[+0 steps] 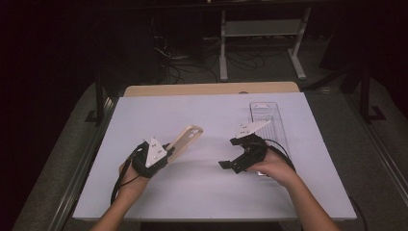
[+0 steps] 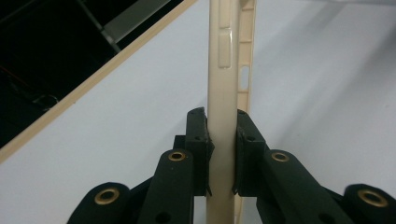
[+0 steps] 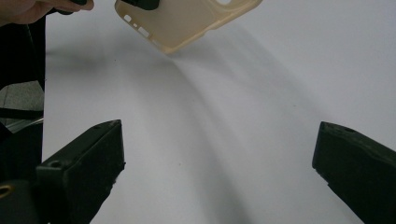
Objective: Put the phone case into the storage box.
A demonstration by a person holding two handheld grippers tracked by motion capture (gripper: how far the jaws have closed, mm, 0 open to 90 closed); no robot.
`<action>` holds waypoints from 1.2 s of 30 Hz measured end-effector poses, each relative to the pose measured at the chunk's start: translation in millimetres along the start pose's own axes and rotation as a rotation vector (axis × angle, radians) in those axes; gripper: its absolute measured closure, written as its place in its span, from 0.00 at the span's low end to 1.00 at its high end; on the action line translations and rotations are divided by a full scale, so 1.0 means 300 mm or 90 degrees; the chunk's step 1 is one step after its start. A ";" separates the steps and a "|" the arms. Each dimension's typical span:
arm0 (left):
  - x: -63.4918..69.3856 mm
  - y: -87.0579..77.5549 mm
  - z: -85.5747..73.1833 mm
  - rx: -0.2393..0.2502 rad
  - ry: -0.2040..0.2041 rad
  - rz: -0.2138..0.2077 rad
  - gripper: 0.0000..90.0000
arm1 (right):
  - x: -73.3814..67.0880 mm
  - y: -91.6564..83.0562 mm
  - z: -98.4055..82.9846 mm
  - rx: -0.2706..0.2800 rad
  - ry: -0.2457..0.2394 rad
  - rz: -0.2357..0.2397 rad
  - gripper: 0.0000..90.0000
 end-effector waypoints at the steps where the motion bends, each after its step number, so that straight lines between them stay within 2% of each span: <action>1: 0.000 0.001 0.002 0.003 -0.008 -0.001 0.88 | 0.000 0.000 0.000 0.001 0.000 0.000 0.02; 4: 0.000 0.002 0.007 0.007 -0.029 -0.008 0.88 | 0.001 0.000 0.000 0.001 0.000 0.000 0.02; 5: 0.007 0.007 0.011 0.018 -0.055 -0.013 0.88 | 0.001 0.000 0.000 0.001 0.000 0.001 0.02; 10: 0.001 0.012 0.018 0.023 -0.086 -0.026 0.88 | 0.002 0.000 0.001 0.001 0.002 0.000 0.02; 11: 0.002 0.014 0.022 0.030 -0.101 -0.033 0.88 | 0.003 0.000 0.001 0.002 0.003 0.000 0.02; 13: -0.001 0.013 0.026 0.035 -0.112 -0.036 0.88 | 0.006 -0.001 0.001 0.001 0.007 -0.003 0.02; 14: 0.002 0.015 0.031 0.045 -0.129 -0.041 0.88 | 0.010 -0.002 0.001 0.001 0.008 -0.008 0.02; 19: -0.007 0.012 0.040 0.057 -0.157 -0.030 0.88 | 0.018 -0.004 0.006 0.002 0.015 -0.017 0.02; 20: -0.009 0.012 0.040 0.058 -0.162 -0.030 0.88 | 0.015 -0.006 0.007 0.000 0.024 -0.017 0.02; 21: -0.009 0.013 0.042 0.062 -0.178 -0.032 0.88 | 0.017 -0.006 0.008 0.001 0.025 -0.020 0.02; 23: -0.014 0.014 0.039 0.058 -0.193 -0.028 0.88 | 0.018 -0.005 0.011 0.002 0.033 -0.022 0.02; 26: -0.023 0.012 0.037 0.053 -0.199 -0.020 0.88 | 0.014 0.000 0.015 -0.008 0.035 -0.034 0.00; 29: -0.030 0.013 0.040 0.055 -0.209 -0.014 0.88 | 0.011 0.000 0.023 -0.015 0.038 -0.034 0.00; 36: -0.042 0.022 0.040 0.033 -0.195 0.017 0.88 | 0.037 0.001 0.052 -0.021 0.056 -0.061 0.00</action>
Point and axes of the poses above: each handheld gripper's, and its own axes: y roughly forward along the jaws, z roughly out of its top, x roughly to its right, the point moved 9 cm from there along y, roughly forward along the jaws, and after that the axes turned 3 degrees about -y, right-handed, at the moved point
